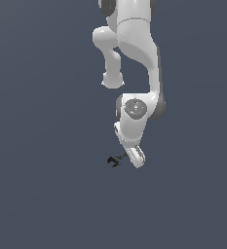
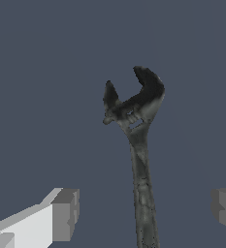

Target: Pick up the object and move it to a goal position.

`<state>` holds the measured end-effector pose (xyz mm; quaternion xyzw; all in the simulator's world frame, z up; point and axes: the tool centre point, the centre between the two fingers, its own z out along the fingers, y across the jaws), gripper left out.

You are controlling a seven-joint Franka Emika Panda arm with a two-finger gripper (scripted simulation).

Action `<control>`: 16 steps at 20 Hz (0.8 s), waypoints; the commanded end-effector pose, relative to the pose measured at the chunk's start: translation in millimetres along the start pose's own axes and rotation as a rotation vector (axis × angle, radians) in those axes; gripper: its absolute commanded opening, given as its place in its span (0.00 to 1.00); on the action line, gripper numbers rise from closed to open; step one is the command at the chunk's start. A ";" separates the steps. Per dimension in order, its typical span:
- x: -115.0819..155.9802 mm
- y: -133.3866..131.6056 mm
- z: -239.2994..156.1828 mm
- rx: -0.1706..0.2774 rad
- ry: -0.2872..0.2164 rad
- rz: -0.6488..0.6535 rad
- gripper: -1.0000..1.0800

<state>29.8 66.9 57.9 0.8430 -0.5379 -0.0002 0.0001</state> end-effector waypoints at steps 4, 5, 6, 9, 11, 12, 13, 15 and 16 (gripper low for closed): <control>-0.2 0.0 3.5 0.000 0.000 0.000 0.96; 0.0 0.1 6.2 0.000 0.000 0.001 0.96; -0.2 0.2 9.6 0.000 0.000 0.001 0.96; -0.5 0.6 24.4 0.000 0.000 0.002 0.96; -0.6 1.0 35.8 0.000 0.000 0.003 0.96; -0.3 1.2 40.2 0.000 0.000 0.004 0.96; -0.5 1.1 43.9 0.000 0.000 0.004 0.96; -0.1 0.8 48.6 0.000 0.000 0.005 0.96; -0.1 0.5 49.8 0.000 0.000 0.005 0.96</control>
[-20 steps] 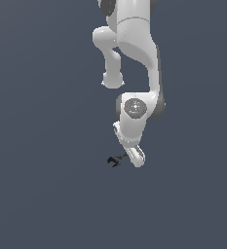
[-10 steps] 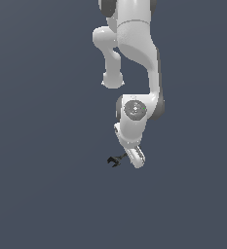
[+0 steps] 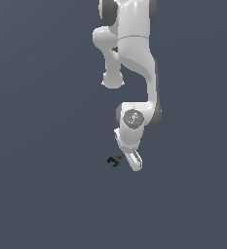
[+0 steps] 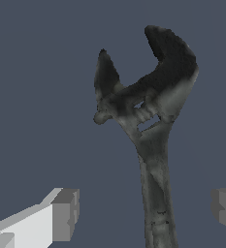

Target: Pick up the object and move it to a goal position.

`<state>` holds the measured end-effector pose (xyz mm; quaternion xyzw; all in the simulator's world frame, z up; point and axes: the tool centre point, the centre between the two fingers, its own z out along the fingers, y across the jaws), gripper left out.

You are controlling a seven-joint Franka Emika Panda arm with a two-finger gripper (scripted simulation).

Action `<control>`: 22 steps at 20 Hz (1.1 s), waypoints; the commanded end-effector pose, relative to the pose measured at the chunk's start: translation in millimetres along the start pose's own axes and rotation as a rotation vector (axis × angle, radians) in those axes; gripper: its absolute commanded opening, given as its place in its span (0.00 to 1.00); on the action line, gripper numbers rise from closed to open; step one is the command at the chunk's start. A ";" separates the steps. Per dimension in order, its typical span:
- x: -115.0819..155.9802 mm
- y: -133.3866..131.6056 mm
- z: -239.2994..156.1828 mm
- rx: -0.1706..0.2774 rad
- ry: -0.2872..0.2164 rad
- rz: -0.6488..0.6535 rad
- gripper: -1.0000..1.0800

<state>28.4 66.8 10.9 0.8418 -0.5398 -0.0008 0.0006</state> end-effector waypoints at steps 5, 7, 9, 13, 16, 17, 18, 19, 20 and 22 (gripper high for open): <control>0.6 -1.3 3.3 0.002 0.000 0.000 0.00; 0.6 -1.3 3.3 0.002 0.000 0.000 0.00; 0.6 -1.3 3.3 0.002 0.000 0.000 0.00; 3.0 -0.5 1.4 0.002 0.002 0.003 0.00; 0.0 -2.3 0.2 0.002 0.002 0.003 0.00; -2.4 -3.7 -0.8 0.002 0.002 0.003 0.00; -5.5 -5.4 -2.0 0.002 0.002 0.003 0.00; -9.3 -7.6 -3.5 0.002 0.002 0.003 0.00; -13.7 -10.2 -5.2 0.002 0.002 0.003 0.00; -24.7 -16.6 -9.5 0.002 0.002 0.003 0.00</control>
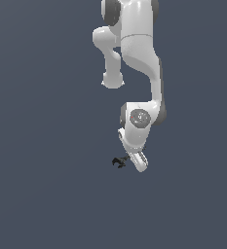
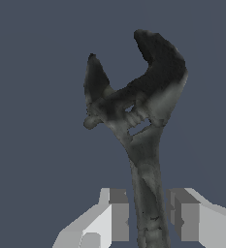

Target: Pick up the object and move it to a goal position.

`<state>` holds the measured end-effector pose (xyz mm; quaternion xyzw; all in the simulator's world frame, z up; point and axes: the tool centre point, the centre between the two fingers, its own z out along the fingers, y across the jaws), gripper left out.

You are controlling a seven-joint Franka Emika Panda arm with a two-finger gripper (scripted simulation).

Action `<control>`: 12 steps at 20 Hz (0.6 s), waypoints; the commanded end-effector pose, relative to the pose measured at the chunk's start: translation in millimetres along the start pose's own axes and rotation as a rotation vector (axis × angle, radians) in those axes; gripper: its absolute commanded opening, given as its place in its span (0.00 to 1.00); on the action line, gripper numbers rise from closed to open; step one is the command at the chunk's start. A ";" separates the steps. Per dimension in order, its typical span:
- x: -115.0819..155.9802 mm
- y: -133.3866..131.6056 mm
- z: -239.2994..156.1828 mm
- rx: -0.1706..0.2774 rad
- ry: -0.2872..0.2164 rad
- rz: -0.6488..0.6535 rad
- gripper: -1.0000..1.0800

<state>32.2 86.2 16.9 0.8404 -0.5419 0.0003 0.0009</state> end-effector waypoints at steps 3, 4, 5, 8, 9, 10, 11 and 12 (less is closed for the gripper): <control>-30.5 -17.7 -11.9 0.001 0.000 -0.002 0.00; -38.6 -22.5 -15.1 0.001 0.000 -0.002 0.00; -47.0 -27.5 -18.5 0.001 0.000 -0.002 0.00; -73.6 -43.3 -28.8 0.001 0.000 -0.003 0.00; -82.4 -48.7 -32.3 0.001 0.000 -0.003 0.00; -91.7 -54.3 -35.8 0.001 0.000 -0.004 0.00; -100.2 -59.6 -39.2 0.001 0.000 -0.004 0.00; -108.1 -64.6 -42.4 0.001 0.000 -0.004 0.00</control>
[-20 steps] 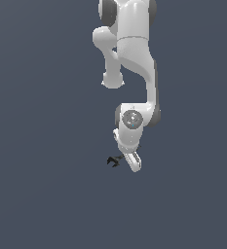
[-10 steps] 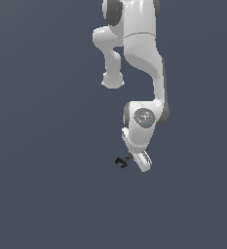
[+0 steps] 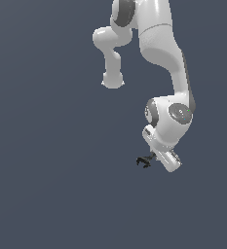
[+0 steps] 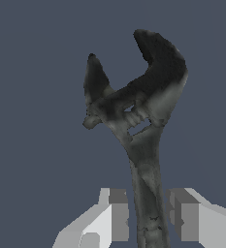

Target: Pick up the object and move it to a goal position.

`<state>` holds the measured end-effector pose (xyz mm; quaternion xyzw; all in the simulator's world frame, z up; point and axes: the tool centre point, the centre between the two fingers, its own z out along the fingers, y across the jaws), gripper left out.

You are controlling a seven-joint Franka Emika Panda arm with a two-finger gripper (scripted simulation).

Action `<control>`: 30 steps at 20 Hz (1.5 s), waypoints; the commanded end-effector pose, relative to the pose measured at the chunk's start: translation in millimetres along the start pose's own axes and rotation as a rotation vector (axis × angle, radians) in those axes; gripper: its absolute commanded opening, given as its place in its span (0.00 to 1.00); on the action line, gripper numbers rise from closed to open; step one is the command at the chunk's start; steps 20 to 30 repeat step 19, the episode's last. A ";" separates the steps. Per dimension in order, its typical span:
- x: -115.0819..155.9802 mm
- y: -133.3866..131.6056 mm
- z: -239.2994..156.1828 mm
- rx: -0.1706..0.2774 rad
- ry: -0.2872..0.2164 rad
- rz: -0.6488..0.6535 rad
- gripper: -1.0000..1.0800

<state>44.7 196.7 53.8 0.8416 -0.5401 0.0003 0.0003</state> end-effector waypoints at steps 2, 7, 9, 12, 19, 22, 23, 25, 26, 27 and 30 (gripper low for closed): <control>-26.4 -16.7 -10.9 0.000 0.000 0.001 0.00; -49.8 -32.6 -20.0 0.000 0.000 0.000 0.00; -55.8 -36.7 -22.3 0.000 -0.001 0.000 0.00; -61.0 -40.6 -24.4 0.000 -0.001 0.000 0.00; -60.8 -41.5 -24.3 0.000 -0.001 0.000 0.00; -60.8 -41.5 -24.3 0.000 -0.001 0.000 0.00; -60.8 -41.5 -24.3 0.000 -0.001 0.000 0.00; -60.8 -41.5 -24.3 0.000 -0.001 0.000 0.00; -60.8 -41.5 -24.3 0.000 -0.001 0.000 0.00; -60.8 -41.5 -24.3 0.000 -0.001 0.000 0.00; -60.8 -41.5 -24.3 0.000 -0.001 0.000 0.00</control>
